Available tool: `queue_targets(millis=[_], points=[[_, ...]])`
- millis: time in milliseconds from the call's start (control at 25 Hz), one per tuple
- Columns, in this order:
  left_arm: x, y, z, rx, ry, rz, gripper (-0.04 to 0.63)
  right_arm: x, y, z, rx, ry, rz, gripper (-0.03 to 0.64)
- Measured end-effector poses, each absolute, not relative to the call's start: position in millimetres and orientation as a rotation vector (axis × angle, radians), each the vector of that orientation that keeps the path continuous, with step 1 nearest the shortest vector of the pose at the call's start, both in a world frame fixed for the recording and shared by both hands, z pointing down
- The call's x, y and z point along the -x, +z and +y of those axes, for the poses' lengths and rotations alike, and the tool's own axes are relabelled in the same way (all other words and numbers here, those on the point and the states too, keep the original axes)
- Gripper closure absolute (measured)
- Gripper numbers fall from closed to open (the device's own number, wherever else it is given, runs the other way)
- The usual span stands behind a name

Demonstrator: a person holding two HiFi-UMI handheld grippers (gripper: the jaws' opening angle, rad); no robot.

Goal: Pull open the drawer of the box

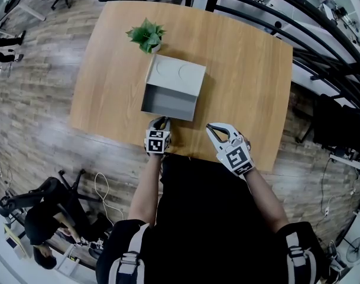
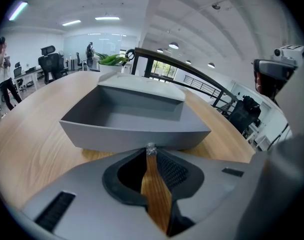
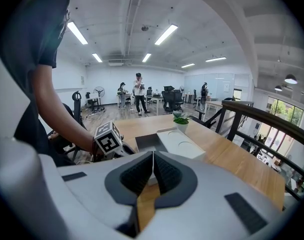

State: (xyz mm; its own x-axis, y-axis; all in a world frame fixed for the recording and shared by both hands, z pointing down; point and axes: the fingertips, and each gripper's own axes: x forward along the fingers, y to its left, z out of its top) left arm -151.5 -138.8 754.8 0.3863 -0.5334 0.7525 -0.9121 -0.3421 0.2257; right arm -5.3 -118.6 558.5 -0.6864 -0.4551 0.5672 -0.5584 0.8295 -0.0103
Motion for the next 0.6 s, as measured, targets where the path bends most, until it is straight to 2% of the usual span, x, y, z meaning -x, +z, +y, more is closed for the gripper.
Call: queue_targets(millis=[600], points=[[153, 755, -138, -1.971, 0.746, -1.260, 0.514, 5, 556, -102, -0.688, 0.220, -2.463, 0.592]])
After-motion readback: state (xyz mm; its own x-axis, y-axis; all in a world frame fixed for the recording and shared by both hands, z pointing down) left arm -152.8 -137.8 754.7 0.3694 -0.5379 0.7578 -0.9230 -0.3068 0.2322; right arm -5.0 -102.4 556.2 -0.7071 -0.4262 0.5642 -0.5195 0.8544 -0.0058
